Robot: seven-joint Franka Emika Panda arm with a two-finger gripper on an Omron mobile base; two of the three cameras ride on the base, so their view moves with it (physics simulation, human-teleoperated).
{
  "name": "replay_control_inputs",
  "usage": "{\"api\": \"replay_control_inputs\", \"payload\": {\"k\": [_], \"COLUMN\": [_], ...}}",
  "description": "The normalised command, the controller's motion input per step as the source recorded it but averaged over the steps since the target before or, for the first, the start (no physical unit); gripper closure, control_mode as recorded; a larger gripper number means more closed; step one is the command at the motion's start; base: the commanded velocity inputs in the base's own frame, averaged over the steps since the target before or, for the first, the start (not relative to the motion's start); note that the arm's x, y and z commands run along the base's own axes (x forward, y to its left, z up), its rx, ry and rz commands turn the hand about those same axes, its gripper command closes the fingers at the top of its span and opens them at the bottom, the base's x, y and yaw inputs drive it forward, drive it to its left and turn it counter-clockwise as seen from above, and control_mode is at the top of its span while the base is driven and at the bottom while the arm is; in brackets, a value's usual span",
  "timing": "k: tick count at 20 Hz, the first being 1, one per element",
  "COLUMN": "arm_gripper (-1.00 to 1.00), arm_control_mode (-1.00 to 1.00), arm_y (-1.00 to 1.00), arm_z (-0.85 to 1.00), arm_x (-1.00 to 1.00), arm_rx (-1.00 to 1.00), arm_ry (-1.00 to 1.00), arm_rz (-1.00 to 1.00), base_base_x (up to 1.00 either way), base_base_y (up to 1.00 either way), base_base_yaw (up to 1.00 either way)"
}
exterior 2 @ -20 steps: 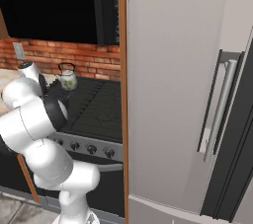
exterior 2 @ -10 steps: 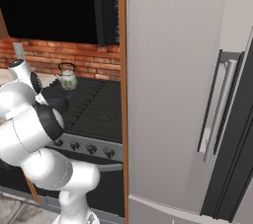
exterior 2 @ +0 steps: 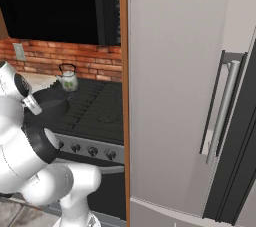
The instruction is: Pick the kettle from the cabinet and place it on a stove burner. Then pick the pot from the counter and place it on another stove burner. Finally, turn both burners on.
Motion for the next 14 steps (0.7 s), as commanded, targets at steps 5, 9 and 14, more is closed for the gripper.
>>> {"api": "replay_control_inputs", "payload": {"k": [5,9,14], "arm_gripper": [-1.0,-1.0,-1.0], "arm_control_mode": [-1.0,-1.0,-1.0], "arm_y": [0.03,0.02,0.03], "arm_z": [0.15,0.08,0.03], "arm_x": [-0.48,-0.49,-0.47], "arm_rx": [-0.05,-0.06,-0.08], "arm_ry": [-0.07,-0.09,-0.11], "arm_rz": [0.0,0.0,0.0], "base_base_x": [0.0,0.0,0.0], "base_base_y": [0.0,0.0,0.0], "base_base_yaw": [0.0,0.0,0.0]}}
